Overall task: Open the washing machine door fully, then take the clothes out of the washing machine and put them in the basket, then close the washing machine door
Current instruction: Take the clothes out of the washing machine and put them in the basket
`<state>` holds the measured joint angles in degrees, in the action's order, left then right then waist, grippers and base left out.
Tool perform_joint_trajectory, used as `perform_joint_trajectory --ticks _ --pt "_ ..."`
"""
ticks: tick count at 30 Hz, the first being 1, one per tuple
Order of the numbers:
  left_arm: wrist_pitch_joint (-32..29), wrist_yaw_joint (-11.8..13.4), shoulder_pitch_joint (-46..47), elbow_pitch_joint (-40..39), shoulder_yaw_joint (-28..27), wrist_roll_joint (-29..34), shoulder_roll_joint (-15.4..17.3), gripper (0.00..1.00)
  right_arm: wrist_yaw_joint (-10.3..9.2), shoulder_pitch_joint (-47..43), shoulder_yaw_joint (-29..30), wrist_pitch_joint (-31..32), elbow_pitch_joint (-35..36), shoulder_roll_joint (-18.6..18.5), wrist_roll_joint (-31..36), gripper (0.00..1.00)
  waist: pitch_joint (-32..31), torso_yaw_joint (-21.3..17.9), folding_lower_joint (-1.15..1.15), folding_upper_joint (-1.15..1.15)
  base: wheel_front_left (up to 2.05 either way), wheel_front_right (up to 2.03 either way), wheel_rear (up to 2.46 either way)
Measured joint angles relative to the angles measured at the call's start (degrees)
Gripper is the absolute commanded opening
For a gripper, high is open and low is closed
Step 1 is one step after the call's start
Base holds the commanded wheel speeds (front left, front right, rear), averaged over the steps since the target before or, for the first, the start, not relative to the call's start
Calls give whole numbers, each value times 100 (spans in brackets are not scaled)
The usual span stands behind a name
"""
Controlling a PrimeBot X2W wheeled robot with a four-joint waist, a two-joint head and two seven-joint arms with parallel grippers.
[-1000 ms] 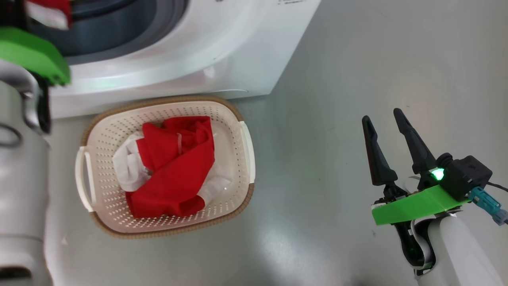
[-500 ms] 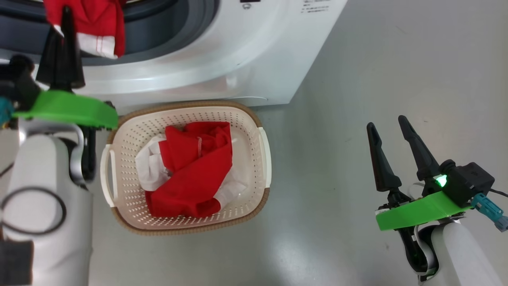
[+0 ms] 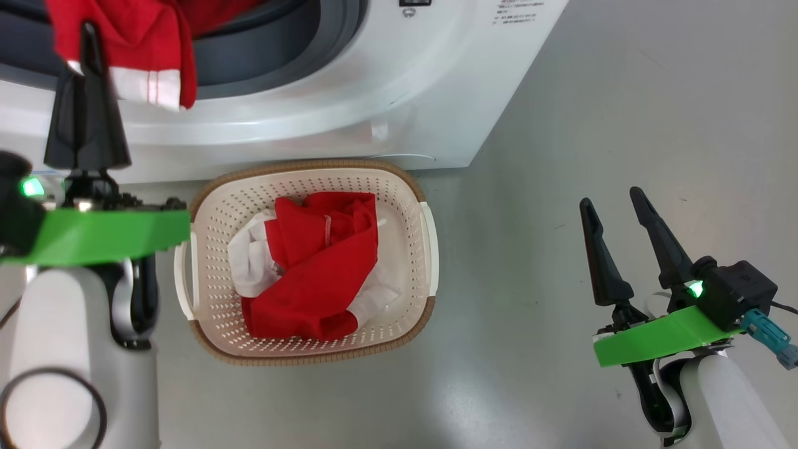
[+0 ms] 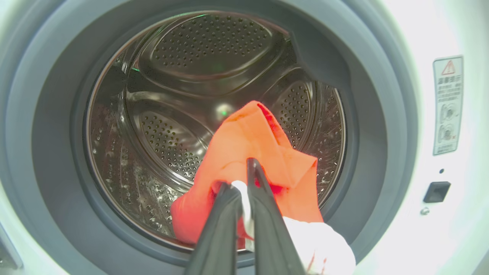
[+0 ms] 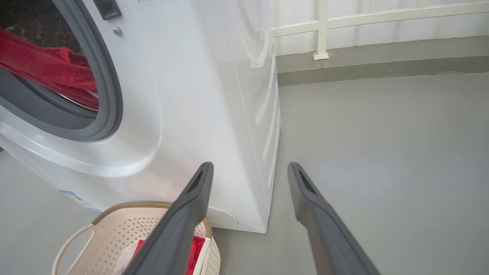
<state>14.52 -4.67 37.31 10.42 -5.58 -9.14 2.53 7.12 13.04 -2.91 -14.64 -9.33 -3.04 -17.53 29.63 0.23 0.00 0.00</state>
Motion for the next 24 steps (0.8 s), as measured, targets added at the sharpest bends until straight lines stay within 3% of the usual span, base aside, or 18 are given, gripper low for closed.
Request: perform_joint_trajectory --ticks 7,12,17,24 --pt "4 -48 -522 -1289 -40 18 -57 0 0 -5 0 0 1 0 15 100 -5 2 0 0 0 0 0" --pt "11 -38 -871 -1730 13 13 -70 0 0 -7 0 0 0 0 15 100 2 16 0 0 0 0 0" --pt "24 -31 -1181 -1539 192 -5 -70 0 0 -7 -38 0 -7 0 15 100 -3 11 0 0 0 0 0" --pt "26 19 -1396 -377 467 -155 -70 0 0 -4 -125 0 -11 0 15 100 54 -45 0 0 0 0 0"
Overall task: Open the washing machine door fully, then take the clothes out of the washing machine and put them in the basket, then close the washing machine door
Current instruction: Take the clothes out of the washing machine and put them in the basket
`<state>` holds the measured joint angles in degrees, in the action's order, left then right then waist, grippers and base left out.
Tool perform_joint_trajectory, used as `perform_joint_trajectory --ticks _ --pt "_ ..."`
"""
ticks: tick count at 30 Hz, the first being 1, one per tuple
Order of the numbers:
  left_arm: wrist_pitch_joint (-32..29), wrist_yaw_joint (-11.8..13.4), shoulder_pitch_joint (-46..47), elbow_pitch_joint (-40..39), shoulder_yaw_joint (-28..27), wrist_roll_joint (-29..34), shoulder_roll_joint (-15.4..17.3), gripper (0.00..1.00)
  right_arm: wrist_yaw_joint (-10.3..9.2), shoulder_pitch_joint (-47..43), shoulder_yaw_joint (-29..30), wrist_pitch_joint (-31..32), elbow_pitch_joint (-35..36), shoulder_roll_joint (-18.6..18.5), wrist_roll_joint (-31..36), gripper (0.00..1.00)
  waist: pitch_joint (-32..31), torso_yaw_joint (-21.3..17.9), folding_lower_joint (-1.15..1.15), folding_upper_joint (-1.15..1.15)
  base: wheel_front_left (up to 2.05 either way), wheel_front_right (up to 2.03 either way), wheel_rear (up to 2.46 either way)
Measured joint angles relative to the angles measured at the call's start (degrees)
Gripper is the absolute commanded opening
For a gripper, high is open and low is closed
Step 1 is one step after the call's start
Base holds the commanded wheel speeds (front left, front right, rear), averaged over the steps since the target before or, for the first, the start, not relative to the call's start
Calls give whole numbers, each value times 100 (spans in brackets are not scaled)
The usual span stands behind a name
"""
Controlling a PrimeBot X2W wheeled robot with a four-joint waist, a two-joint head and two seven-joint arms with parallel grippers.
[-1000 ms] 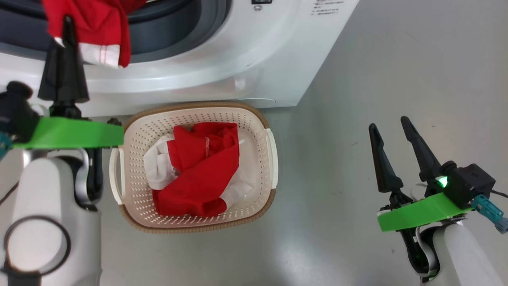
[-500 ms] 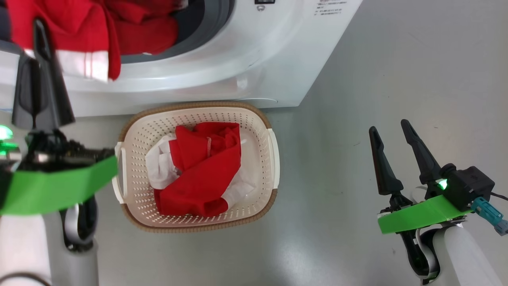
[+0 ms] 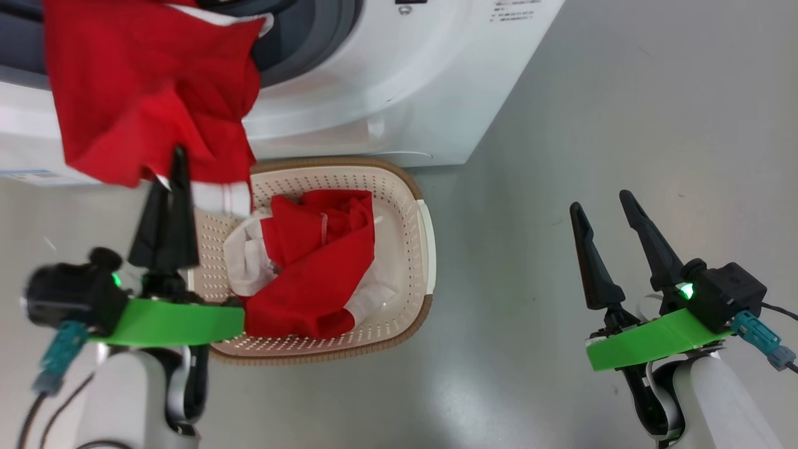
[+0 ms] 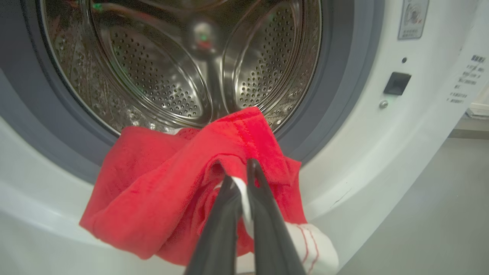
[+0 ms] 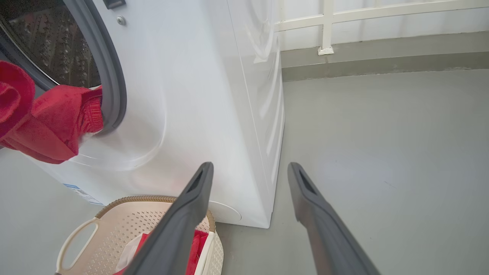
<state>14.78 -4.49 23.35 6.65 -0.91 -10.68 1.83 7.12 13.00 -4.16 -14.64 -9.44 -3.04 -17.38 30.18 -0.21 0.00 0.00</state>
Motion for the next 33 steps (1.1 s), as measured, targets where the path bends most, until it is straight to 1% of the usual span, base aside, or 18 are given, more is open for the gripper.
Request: perform_joint_trajectory --ticks 5,10,11,14,20,26,28,29,31,32,33 --pt "-1 -1 57 944 51 19 1 0 0 6 -15 0 5 0 -1 100 100 -46 0 0 0 0 0" --pt "-7 -25 393 1930 35 223 0 0 0 47 -31 0 14 0 -10 100 219 -97 0 0 0 0 0" --pt "-7 -67 469 2100 25 271 1 0 0 58 -36 0 22 0 -10 100 244 -108 0 0 0 0 0" --pt "-7 -111 708 2536 25 390 8 0 0 102 -37 0 33 -1 -19 100 334 -137 0 0 0 0 0" --pt "-7 -115 1250 3356 1 598 48 0 0 231 -37 0 83 -1 -25 100 545 -171 0 0 0 0 0" --pt "-7 -108 1724 3935 -68 656 101 7 0 288 -43 0 114 -1 -25 100 734 -211 0 0 0 0 0" --pt "-7 -108 1858 4091 -87 662 116 14 0 332 -44 0 114 -1 -25 100 782 -222 0 0 0 0 0" --pt "-7 -108 1914 4152 -90 664 124 20 0 367 -44 0 118 -1 -25 100 804 -226 0 0 0 0 0" --pt "-7 -108 2005 4263 -93 669 137 38 0 398 -43 0 132 -2 -25 100 840 -233 0 0 0 0 0" --pt "-7 -108 2005 4263 -93 669 137 46 0 398 -43 0 132 -2 -25 100 840 -233 0 0 0 0 0" --pt "-7 -108 2041 4297 -99 669 144 60 0 398 -43 0 132 -2 -25 100 856 -236 0 0 0 0 0"
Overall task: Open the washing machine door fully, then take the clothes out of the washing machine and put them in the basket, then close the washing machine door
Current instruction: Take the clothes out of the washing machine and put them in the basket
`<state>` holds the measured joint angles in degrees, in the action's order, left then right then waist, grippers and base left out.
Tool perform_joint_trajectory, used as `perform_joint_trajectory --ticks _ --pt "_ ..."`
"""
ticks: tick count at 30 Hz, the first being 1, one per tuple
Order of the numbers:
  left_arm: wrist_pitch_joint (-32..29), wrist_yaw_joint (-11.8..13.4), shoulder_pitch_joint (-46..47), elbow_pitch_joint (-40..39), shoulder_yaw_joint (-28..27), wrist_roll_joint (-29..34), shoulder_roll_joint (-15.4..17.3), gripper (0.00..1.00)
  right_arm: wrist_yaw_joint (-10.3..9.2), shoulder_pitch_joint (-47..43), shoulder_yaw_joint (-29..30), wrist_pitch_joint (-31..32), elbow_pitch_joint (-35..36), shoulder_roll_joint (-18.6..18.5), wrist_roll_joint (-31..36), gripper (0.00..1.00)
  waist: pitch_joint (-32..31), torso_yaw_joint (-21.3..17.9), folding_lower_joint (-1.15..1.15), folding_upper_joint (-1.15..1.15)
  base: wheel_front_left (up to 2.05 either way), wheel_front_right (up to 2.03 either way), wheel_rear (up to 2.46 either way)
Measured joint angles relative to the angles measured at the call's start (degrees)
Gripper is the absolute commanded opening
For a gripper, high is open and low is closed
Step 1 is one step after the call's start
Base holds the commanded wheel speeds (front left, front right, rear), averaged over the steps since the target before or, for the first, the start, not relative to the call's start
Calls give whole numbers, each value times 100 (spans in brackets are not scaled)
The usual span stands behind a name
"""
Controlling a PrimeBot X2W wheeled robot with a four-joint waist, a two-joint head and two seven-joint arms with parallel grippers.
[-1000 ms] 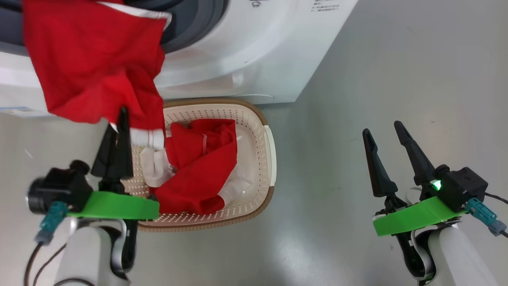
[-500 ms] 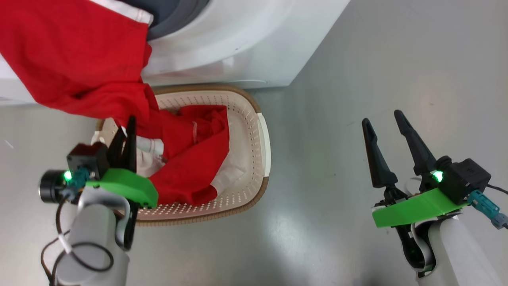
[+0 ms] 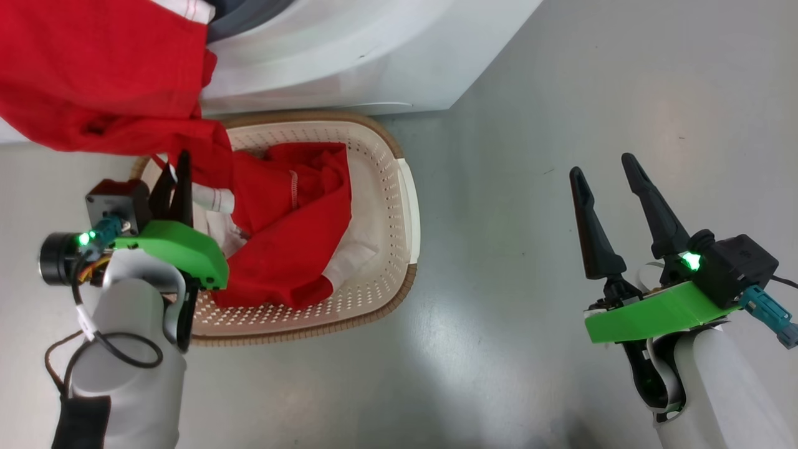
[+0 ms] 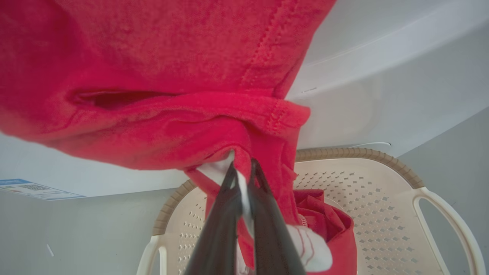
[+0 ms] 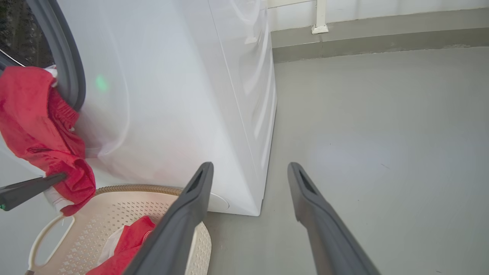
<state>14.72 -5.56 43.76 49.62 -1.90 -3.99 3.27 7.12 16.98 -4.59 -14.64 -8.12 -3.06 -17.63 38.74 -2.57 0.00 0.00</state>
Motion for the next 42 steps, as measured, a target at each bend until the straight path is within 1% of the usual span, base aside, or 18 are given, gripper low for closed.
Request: perform_joint_trajectory --ticks 1,2,13,20,30,36,37,38,42 --pt "0 0 28 22 -7 0 3 90 0 0 0 0 1 0 0 100 15 -1 0 0 0 0 0" --pt "0 0 57 46 -12 0 4 100 0 0 2 0 1 0 0 100 28 0 0 0 0 0 0" --pt "0 -10 131 81 -65 -3 -1 100 0 3 14 0 -4 0 1 100 33 78 0 0 0 0 0" --pt "0 -53 82 -257 -152 -27 -33 100 0 4 27 0 -15 0 8 100 -47 147 0 0 0 0 0" --pt "0 -101 -548 -1123 -238 -63 -94 100 0 -4 35 0 -43 -2 22 100 -250 228 0 0 0 0 0" --pt "0 -112 -1009 -1852 -296 -77 -111 100 0 -37 38 0 -56 -2 29 100 -361 287 0 0 0 0 0" --pt "0 -146 -1096 -1972 -318 -89 -112 100 0 -42 38 0 -65 -2 45 100 -379 296 0 0 0 0 0" --pt "0 -153 -1263 -2224 -349 -111 -115 100 0 -60 38 0 -77 -2 52 100 -414 307 0 0 0 0 0" --pt "0 -153 -1608 -2729 -371 -118 -129 100 0 -75 38 0 -102 -2 57 100 -489 325 0 0 0 0 0"
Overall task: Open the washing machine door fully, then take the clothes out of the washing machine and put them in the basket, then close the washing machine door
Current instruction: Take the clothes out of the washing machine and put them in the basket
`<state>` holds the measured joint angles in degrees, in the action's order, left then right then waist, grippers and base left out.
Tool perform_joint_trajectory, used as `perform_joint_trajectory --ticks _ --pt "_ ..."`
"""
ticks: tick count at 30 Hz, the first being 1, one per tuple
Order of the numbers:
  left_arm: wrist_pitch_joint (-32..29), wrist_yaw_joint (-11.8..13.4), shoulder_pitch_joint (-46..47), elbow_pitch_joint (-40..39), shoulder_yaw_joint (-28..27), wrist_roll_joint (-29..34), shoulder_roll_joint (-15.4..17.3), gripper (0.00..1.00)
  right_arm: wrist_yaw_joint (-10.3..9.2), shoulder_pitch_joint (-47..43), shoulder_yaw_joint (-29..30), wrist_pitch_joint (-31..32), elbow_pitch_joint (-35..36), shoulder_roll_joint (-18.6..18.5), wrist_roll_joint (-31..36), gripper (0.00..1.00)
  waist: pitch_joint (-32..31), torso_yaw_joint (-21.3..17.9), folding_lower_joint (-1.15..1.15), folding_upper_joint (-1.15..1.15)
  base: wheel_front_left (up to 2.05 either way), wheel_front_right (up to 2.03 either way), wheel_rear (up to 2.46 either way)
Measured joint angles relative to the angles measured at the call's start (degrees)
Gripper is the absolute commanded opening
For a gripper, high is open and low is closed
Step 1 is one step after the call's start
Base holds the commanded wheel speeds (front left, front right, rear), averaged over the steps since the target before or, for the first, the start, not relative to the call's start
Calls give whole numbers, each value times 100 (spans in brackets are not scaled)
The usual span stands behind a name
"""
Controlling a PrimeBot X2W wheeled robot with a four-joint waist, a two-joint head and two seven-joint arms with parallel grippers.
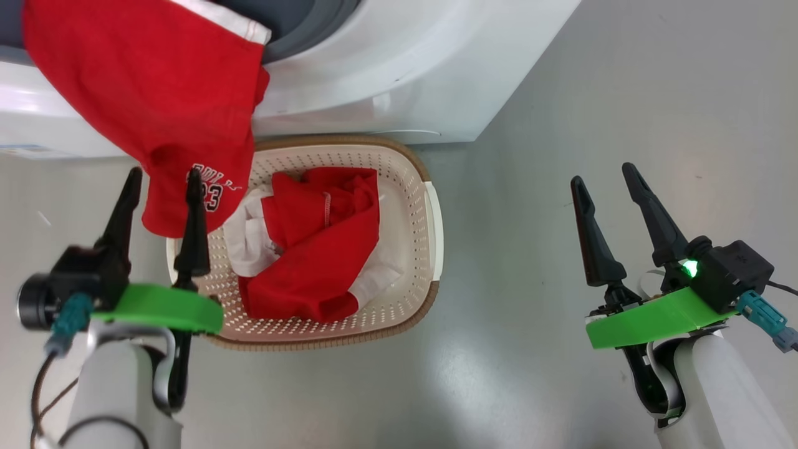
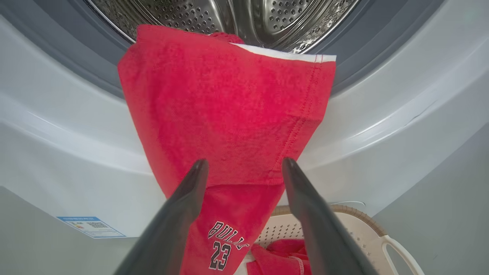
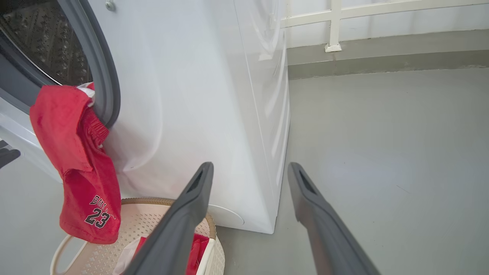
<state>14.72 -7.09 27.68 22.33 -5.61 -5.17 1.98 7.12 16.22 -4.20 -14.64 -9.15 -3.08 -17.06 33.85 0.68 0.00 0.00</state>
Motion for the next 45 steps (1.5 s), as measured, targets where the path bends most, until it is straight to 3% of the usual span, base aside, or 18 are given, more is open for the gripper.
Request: perform_joint_trajectory --ticks 11,18,30,45 --pt "0 -2 -878 -1100 -69 -100 -4 100 0 -116 10 0 -16 0 1 100 -133 11 0 0 0 0 0" --pt "0 -2 -1024 -1379 -58 -148 -4 100 0 -163 34 0 -7 1 1 100 -129 9 0 0 0 0 0" --pt "0 -1 -923 -1279 -27 -200 -5 100 0 -162 52 0 1 0 1 100 -76 5 0 0 0 0 0" --pt "0 -2 299 -381 447 2 -5 100 0 -131 23 0 0 0 0 100 23 -17 0 0 0 0 0"
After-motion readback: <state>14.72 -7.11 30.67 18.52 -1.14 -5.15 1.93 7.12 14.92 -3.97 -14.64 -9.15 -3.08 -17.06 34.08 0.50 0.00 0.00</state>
